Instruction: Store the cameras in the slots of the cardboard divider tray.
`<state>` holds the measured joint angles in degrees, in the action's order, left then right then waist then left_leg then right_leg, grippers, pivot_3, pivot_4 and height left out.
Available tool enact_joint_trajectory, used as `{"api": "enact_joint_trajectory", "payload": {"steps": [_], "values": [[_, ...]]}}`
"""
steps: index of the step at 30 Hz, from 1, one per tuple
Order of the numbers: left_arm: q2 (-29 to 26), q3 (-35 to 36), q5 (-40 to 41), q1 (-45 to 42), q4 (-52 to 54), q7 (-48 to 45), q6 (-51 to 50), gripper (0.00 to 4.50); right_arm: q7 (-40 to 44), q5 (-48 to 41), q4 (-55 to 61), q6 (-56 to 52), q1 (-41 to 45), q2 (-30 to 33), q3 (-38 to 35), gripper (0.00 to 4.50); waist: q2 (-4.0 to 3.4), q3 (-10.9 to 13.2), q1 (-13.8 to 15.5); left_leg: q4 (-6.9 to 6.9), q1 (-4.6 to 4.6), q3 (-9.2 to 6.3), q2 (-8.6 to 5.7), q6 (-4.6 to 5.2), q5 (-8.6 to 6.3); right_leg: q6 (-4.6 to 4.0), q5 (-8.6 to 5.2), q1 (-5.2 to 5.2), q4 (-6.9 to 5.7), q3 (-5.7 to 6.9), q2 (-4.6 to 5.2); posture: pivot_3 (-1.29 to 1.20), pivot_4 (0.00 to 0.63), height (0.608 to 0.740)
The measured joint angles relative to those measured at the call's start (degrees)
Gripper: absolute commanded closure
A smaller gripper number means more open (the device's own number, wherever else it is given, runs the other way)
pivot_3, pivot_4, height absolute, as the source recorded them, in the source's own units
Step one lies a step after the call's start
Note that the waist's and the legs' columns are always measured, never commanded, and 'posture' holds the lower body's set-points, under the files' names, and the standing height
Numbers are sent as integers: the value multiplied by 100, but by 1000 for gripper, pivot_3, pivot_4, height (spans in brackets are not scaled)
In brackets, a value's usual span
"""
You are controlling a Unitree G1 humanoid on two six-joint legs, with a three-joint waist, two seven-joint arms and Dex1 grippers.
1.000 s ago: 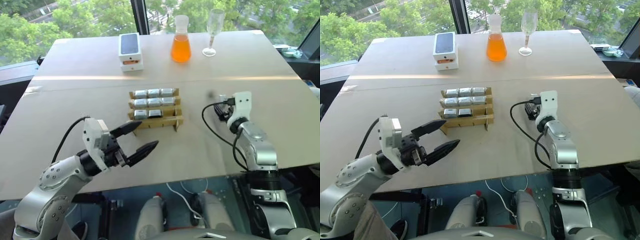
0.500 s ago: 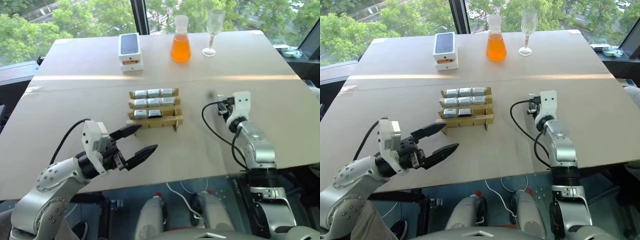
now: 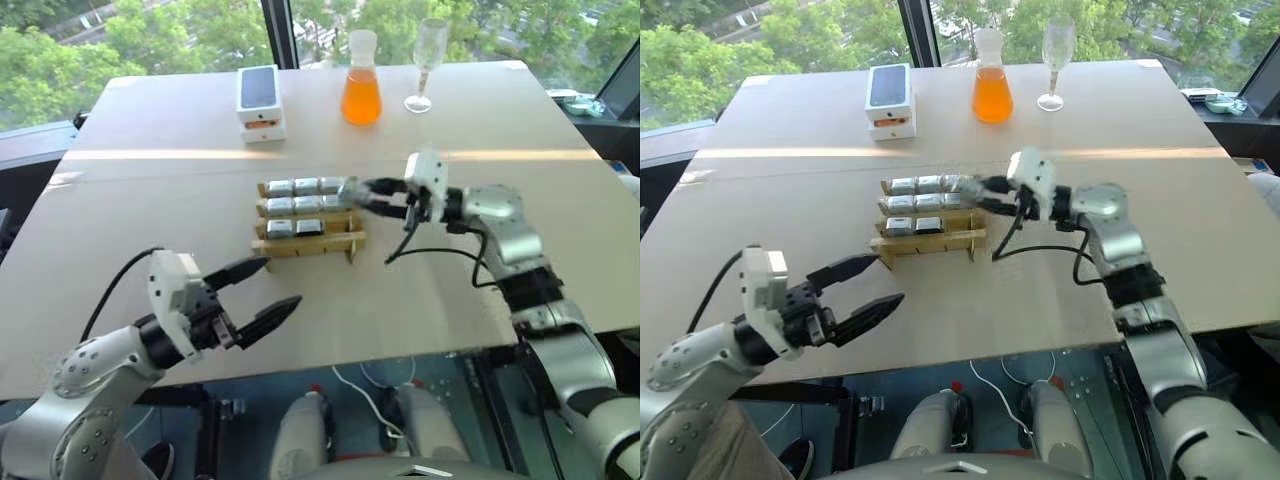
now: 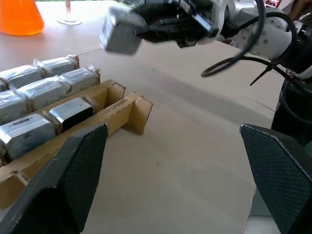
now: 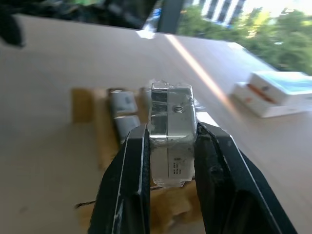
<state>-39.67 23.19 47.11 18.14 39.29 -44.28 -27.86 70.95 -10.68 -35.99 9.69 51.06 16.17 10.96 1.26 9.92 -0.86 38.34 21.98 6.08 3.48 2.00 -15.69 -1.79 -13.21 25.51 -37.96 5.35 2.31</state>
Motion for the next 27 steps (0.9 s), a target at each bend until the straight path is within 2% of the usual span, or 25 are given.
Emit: {"api": "enact_joint_trajectory", "payload": {"steps": [6, 11, 21, 27], "values": [[210, 250, -3, 796, 503, 186, 30, 0, 866, 402, -2354, 1617, 1201, -483, 108, 3787, -1, 3, -22, 0, 1, 3, 2, -22, 13, -5, 1, 1, 0, -3, 8, 0, 150, 740], [430, 395, -34, 1312, 812, 361, 105, 0, 895, 682, -3253, 2065, 1610, -584, 88, 3787, 0, 2, 5, -1, 2, 2, -11, -23, 13, -8, 1, -1, -1, 2, 29, 0, 150, 740], [621, 567, -71, 1808, 1184, 585, 246, 0, 650, 1169, -3777, 2174, 1834, -596, -43, 3787, -2, 1, -12, 0, -16, -2, -17, -7, 4, -10, 2, -14, -9, 2, 34, 0, 150, 740], [612, 575, -65, 1805, 1184, 614, 246, 0, 471, 1400, -3922, 1992, 1920, -507, -94, 3787, -3, 1, -3, 2, -11, -5, -17, -5, 4, -14, 4, -14, -8, 5, 33, 0, 150, 740]]}}
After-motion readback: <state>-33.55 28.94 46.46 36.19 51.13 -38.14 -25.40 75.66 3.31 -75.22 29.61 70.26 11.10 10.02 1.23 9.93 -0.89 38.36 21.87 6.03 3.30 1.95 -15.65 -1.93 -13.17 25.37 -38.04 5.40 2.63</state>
